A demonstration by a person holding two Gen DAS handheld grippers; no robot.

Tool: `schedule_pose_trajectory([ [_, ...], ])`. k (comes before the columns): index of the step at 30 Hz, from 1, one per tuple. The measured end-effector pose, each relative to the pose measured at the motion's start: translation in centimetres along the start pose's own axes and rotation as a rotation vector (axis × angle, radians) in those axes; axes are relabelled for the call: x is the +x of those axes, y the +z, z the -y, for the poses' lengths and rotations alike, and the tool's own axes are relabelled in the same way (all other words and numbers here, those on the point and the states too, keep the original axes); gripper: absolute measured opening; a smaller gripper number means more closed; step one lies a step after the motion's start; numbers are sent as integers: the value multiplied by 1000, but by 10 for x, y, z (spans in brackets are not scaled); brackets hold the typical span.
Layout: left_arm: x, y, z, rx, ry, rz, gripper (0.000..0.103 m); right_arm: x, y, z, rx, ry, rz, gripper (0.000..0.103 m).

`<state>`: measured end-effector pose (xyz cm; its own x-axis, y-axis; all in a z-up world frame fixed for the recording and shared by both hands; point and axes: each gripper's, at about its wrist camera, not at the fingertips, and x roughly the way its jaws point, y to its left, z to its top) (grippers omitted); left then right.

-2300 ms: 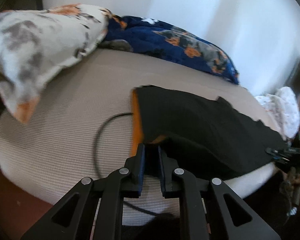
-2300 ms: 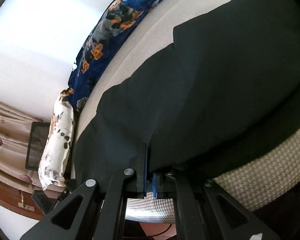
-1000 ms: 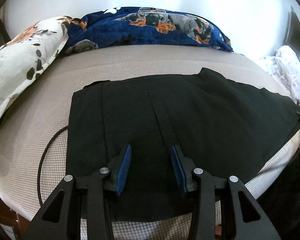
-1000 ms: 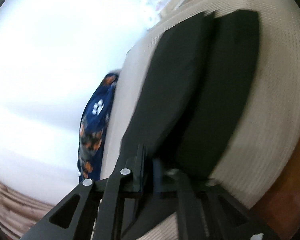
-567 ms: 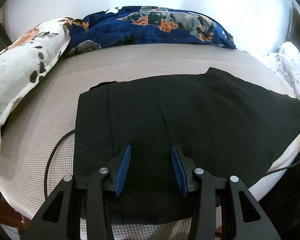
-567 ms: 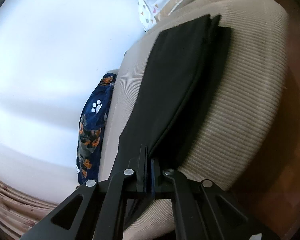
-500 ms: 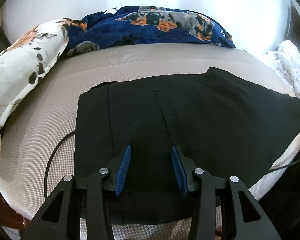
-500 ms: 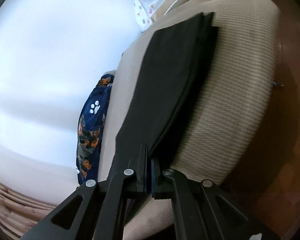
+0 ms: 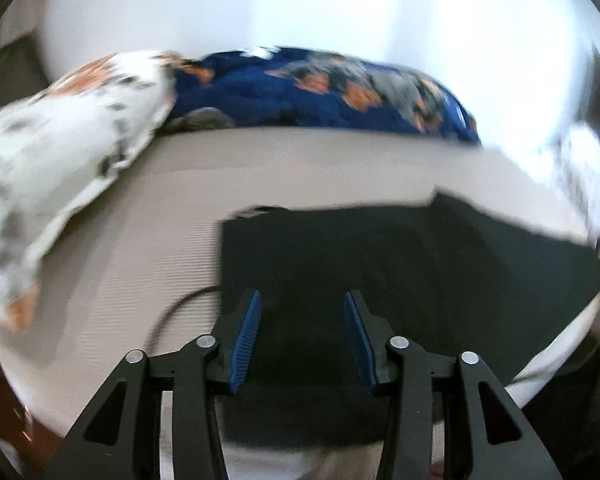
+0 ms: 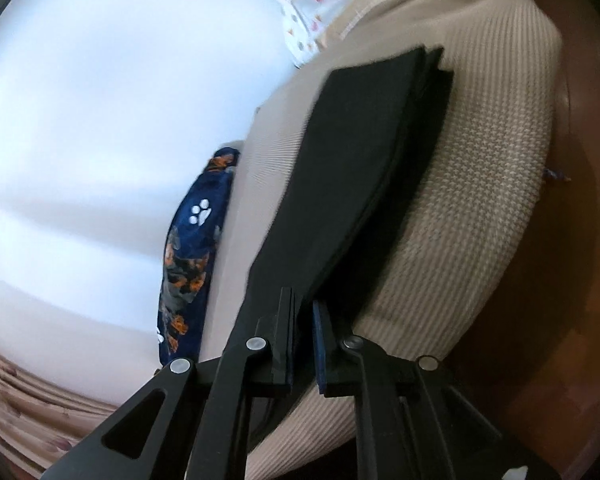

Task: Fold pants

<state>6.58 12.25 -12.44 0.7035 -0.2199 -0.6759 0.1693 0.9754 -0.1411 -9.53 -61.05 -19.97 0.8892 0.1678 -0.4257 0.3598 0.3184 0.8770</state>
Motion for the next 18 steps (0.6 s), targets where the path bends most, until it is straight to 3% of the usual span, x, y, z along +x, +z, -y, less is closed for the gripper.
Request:
schedule_pose_trajectory([
  [2,-18,0,-27,-73,8,11,51,-4,-14,-8,-21,44,-17,11],
  [4,-26,-5,-48,-107,-1,-31,51,-5,-30,-19,-37,101,-39,11],
  [7,-28,-22,-65,-150,-75,-115,51,1,-56,-37,-82,149,-86,12],
  [9,-21,-34,-68,-177,-132,-174,51,8,-72,-51,-127,153,-128,12],
  [13,-11,-46,-62,-200,-171,-205,51,21,-96,-73,-211,131,-188,12],
  [15,-4,-49,-62,-239,-241,-229,51,25,-105,-80,-223,137,-213,12],
  [18,2,-49,-58,-254,-283,-262,42,27,-113,-86,-244,132,-226,12],
])
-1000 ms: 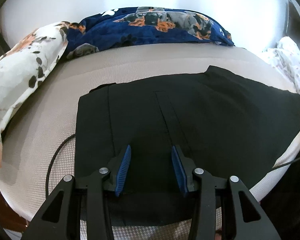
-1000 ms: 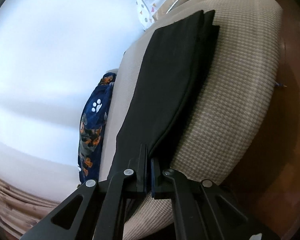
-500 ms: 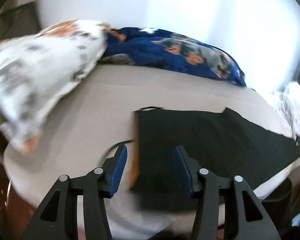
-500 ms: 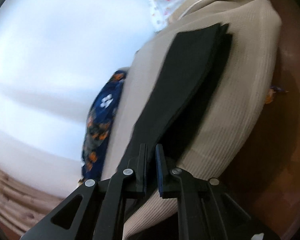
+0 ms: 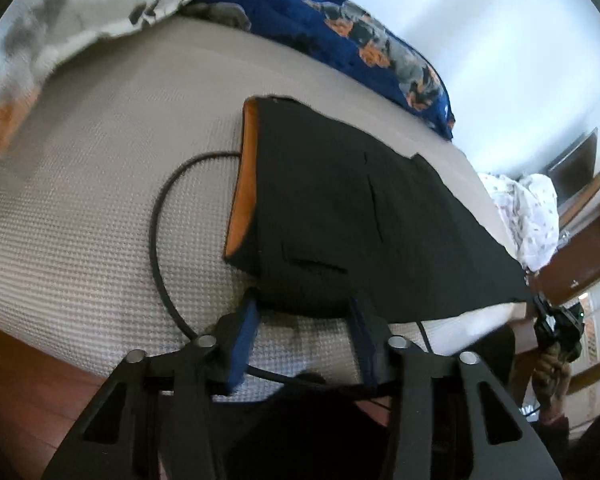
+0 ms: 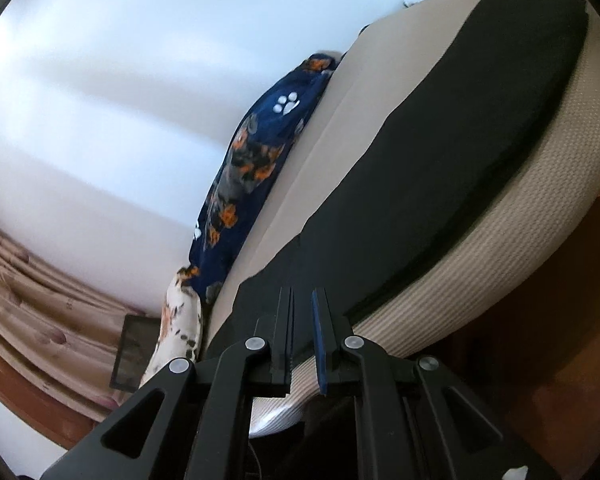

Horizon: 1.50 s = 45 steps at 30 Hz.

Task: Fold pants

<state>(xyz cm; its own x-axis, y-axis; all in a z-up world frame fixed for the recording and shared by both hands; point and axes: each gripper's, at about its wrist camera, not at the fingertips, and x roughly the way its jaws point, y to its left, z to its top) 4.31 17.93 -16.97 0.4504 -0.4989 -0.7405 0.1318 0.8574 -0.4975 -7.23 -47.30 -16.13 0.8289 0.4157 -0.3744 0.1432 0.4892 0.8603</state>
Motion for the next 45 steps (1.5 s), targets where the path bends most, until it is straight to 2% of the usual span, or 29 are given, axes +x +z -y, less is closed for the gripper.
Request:
schedule_pose_trajectory([
  [1,-1,0,-2,-10,-8,7,41,1,-2,-1,-3,-2,-1,13],
  [2,-2,0,-3,-19,-7,11,26,1,-2,-2,-4,-2,-1,15],
  [3,-3,1,-7,-37,24,26,16,2,-3,-2,-2,1,0,16],
  [6,-5,5,-21,-128,-16,50,13,7,-6,-2,-2,2,-9,18],
  [7,-6,6,-20,-127,-6,64,13,7,-7,-2,-5,0,-13,18],
  [10,-15,12,4,-29,78,141,11,11,-9,-2,-7,-2,-18,18],
  [13,-26,19,18,-4,88,221,10,12,-10,0,1,-3,-18,18],
  [18,4,10,15,62,220,140,10,12,-9,11,17,-19,-16,18],
  [20,2,2,15,90,237,151,11,7,-7,19,32,-25,0,18],
  [22,1,-1,19,114,265,174,15,-1,-1,25,53,-23,31,18],
  [25,-2,-4,29,185,380,212,32,-23,14,42,107,-25,107,19],
  [27,-9,-5,45,240,489,255,62,-46,24,53,128,-41,173,21],
  [30,-21,-5,71,311,492,345,68,-77,39,66,131,-101,244,27],
  [31,-23,-3,79,329,470,353,73,-84,45,71,133,-117,259,30],
  [32,-23,-2,87,342,445,361,82,-92,53,77,134,-154,274,31],
  [34,-19,1,101,363,373,380,84,-99,62,87,145,-186,293,32],
  [37,1,10,111,355,309,330,84,-100,78,105,164,-215,307,32],
  [41,22,19,114,319,289,284,84,-100,101,127,211,-244,343,32],
  [45,23,20,109,272,272,287,84,-96,117,145,244,-284,346,32],
])
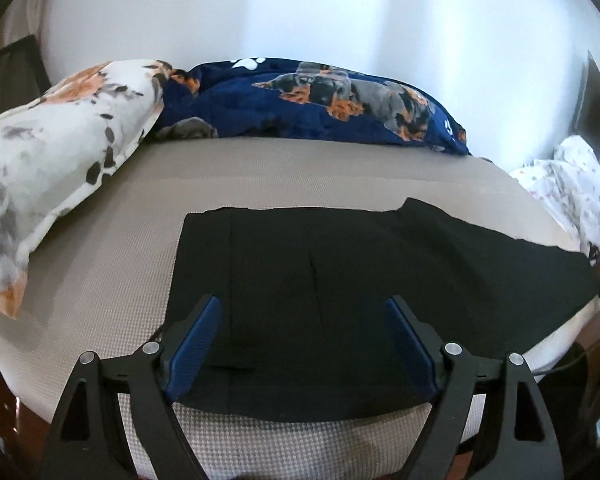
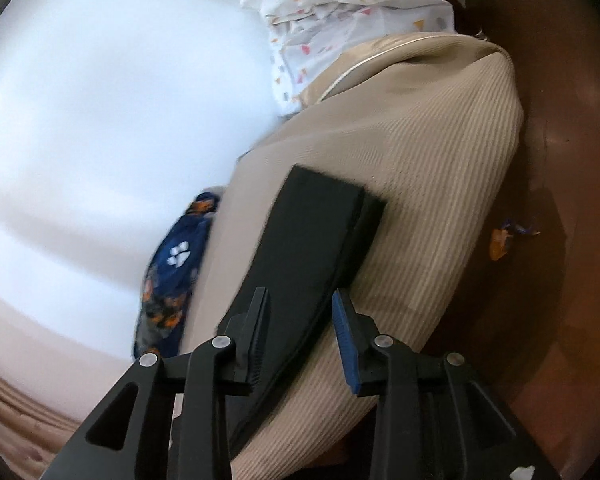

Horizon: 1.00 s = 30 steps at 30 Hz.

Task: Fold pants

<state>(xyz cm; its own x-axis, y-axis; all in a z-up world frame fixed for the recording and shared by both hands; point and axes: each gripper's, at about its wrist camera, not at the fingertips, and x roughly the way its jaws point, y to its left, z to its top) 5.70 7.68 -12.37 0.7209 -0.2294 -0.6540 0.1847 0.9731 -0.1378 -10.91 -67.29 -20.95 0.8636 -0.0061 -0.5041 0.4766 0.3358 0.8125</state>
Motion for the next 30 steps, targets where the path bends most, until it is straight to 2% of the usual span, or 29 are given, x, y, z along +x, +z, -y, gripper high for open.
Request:
schedule_pose_trajectory([
  [2,1,1,-4,-11,8,-13,84,6,3,5,26,-31,-1,33],
  [6,0,0,-7,-28,-2,-7,84,12,7,6,33,-11,16,34],
  [9,4,0,-4,-5,19,-13,84,12,4,-3,10,8,21,34],
  [10,5,0,-3,-1,16,-18,84,11,3,-11,-26,17,20,20],
  [11,5,0,-2,0,10,-20,84,13,2,-18,-56,25,7,10],
  [15,10,-1,2,9,6,-32,84,27,10,-16,-34,-14,-33,12],
  [21,11,-2,9,46,12,-30,84,41,15,-3,64,43,-55,13],
  [24,14,-2,9,51,17,-40,84,45,16,-12,29,6,-70,8],
  [30,16,-5,10,58,56,-49,84,46,17,-19,-11,-42,-64,6],
])
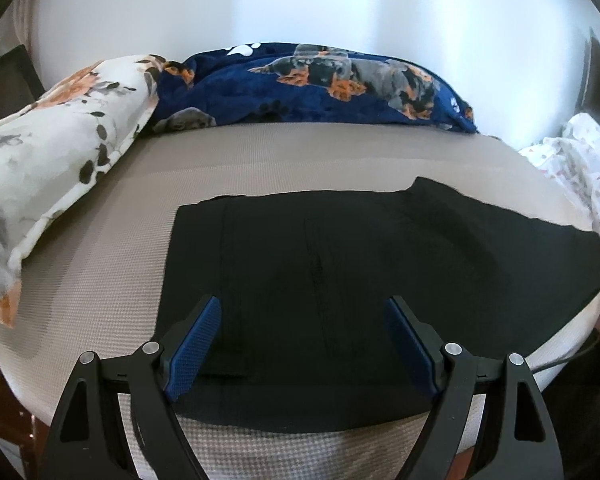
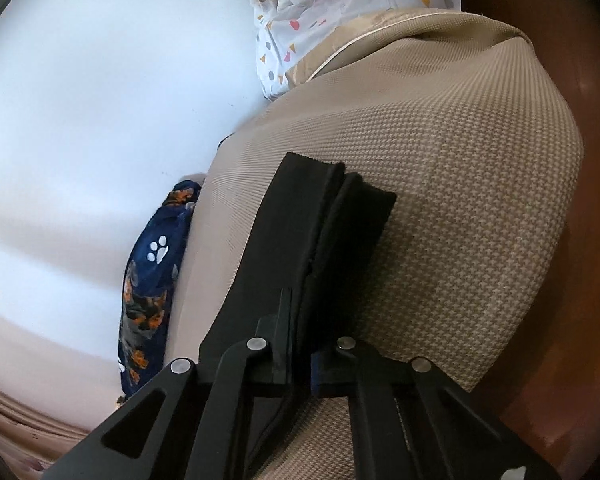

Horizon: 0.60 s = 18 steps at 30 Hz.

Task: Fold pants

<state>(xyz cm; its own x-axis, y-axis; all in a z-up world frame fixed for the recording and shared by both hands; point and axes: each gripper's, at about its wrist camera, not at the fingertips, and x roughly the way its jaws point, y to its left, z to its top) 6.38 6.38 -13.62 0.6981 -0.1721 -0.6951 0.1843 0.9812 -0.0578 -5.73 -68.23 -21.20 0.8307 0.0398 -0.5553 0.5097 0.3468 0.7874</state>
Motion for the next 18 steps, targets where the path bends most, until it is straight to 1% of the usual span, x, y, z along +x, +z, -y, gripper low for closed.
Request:
schedule_pose_trajectory([
  [3,0,-1,-1,13,19,2,84,-2,-2,-8,-34,-27,15,6],
  [8,3,-3,-2,28,48,-7,84,-9,-2,-26,-82,-45,36,6],
  [14,7,-6,-3,32,77,-21,84,-18,-15,-62,-182,-24,40,6],
  [18,9,-7,-4,34,91,-30,84,-16,-30,-83,-236,-2,23,6],
])
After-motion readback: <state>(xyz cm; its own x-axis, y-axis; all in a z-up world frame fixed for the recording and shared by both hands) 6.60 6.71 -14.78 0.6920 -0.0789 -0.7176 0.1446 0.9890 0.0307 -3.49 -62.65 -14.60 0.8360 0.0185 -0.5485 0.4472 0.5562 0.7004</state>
